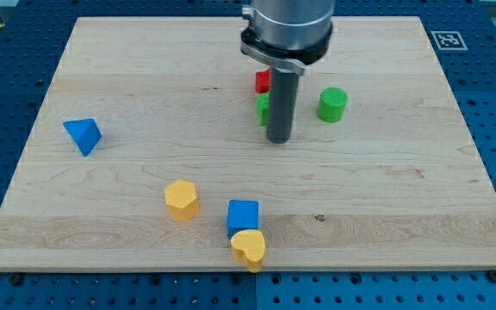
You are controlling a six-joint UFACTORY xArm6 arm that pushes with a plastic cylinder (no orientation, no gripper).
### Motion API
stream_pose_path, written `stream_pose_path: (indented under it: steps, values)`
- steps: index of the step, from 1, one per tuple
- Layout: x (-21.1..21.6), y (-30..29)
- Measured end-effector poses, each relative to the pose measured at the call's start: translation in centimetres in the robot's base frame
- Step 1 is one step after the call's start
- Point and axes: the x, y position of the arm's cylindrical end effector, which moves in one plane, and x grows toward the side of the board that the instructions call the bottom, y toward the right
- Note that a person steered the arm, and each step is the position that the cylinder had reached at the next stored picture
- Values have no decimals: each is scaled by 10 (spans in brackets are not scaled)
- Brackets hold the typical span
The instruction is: Push the green star into a green circle
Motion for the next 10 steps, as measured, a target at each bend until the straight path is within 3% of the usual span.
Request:
stream_pose_path:
  steps: [1,4,6,8,10]
  values:
    - [-41,-5]
    - [-47,-57]
    - [-109,-82]
    - [-96,-62]
    - [-51,7]
